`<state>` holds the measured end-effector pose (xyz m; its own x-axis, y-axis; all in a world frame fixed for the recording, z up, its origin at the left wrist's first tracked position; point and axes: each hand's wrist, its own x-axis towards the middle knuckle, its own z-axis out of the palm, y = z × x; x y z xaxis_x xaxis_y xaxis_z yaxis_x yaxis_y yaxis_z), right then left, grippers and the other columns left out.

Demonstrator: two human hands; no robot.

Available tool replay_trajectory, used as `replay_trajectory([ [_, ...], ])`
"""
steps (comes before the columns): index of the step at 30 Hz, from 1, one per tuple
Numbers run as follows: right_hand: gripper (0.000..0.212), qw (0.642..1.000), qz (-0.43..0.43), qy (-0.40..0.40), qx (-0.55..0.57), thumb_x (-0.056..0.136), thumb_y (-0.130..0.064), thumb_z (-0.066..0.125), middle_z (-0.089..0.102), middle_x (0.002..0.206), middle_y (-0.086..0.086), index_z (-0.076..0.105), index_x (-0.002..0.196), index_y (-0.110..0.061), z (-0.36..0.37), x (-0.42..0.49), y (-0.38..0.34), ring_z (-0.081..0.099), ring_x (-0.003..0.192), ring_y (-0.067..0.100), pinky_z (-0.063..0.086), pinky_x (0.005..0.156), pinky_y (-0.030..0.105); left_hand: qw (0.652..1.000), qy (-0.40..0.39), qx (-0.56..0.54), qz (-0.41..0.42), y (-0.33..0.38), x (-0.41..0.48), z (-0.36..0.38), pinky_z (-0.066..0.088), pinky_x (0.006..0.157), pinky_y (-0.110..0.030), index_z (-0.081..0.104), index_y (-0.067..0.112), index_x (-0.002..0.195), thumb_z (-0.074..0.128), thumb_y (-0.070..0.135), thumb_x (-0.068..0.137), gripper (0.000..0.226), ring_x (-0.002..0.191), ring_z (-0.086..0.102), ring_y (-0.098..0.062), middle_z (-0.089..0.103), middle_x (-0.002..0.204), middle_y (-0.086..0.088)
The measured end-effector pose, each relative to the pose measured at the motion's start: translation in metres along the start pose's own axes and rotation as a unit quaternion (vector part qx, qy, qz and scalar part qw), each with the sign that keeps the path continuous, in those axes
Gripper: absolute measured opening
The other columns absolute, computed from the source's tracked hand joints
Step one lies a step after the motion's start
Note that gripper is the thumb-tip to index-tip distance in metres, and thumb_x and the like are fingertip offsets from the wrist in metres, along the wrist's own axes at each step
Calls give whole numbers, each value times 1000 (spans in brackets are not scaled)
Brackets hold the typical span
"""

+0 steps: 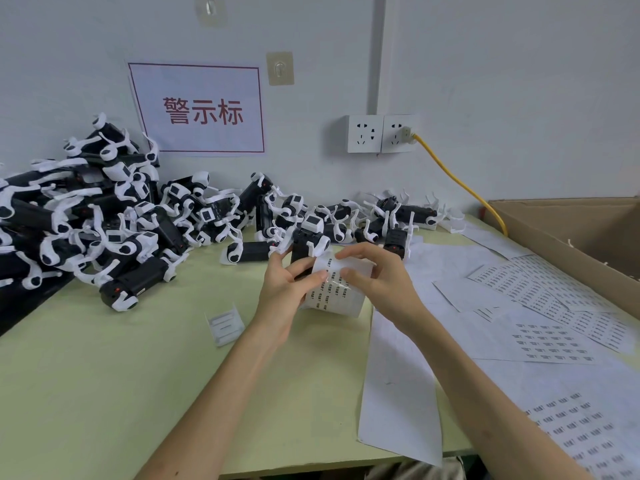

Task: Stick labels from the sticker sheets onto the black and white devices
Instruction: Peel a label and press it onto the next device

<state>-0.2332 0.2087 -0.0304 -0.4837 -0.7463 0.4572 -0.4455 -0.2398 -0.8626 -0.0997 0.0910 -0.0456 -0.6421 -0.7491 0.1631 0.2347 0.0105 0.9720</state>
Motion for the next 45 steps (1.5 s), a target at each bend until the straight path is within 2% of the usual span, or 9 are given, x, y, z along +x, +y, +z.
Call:
replay_trajectory([
  [3,19,998,-11,1,-59,90,-4,72,69,105,-13,76,101,-19,3,-1,2,62,95,2,52,83,28,1000,23,-11,-3,-2,1,2,50,103,-61,41,11,124,75,-1,87,52,103,69,-27,75,119,-6],
  [6,20,996,-21,5,-89,89,-5,72,69,103,-17,76,101,-21,5,-2,2,61,100,-1,44,78,13,999,40,-21,-9,-1,1,1,48,101,-63,43,17,110,76,-1,84,46,97,68,-28,76,113,-7],
  [11,15,985,-59,10,-160,86,-16,80,65,102,-13,75,98,-22,6,-4,1,57,91,-2,38,75,8,999,26,-23,-4,-2,1,1,58,75,-47,39,2,130,70,-5,89,52,85,71,-26,78,97,-4],
  [16,19,981,-71,17,-180,80,-27,87,66,98,-11,76,93,-20,8,-4,-1,58,88,4,39,74,7,999,19,-45,3,-3,1,3,52,86,-53,24,1,152,70,-7,89,79,88,64,-31,73,87,-7],
  [25,12,982,-81,30,-168,81,-21,87,71,88,-3,77,85,-14,6,-4,-1,62,83,10,42,74,10,1000,12,-2,0,-3,0,3,47,98,-67,40,18,134,78,7,85,63,89,64,-31,75,88,-9],
  [30,8,984,-73,34,-162,82,-20,86,70,80,-7,79,80,-15,6,-4,0,63,76,10,44,68,16,1000,7,14,10,-6,2,1,55,85,-56,38,11,142,76,5,89,65,86,68,-26,76,85,-5],
  [34,10,985,-68,31,-159,85,-17,81,70,78,-7,78,75,-18,6,-4,0,63,71,10,48,67,18,999,7,28,15,-5,1,1,48,56,-20,40,12,139,76,6,89,62,67,66,-9,76,80,1],
  [38,13,984,-52,29,-167,87,-17,76,70,76,-6,75,75,-16,7,-4,1,67,69,18,55,66,36,1000,-3,23,17,-5,1,2,48,56,-18,39,8,139,74,-2,89,62,65,65,-9,76,83,-2],
  [45,18,980,-67,34,-183,88,-12,73,69,70,-11,72,71,-19,5,-4,0,60,71,1,42,67,10,999,-12,41,29,-3,-3,4,48,56,-17,41,12,137,72,-4,90,58,62,64,-5,78,85,0],
])
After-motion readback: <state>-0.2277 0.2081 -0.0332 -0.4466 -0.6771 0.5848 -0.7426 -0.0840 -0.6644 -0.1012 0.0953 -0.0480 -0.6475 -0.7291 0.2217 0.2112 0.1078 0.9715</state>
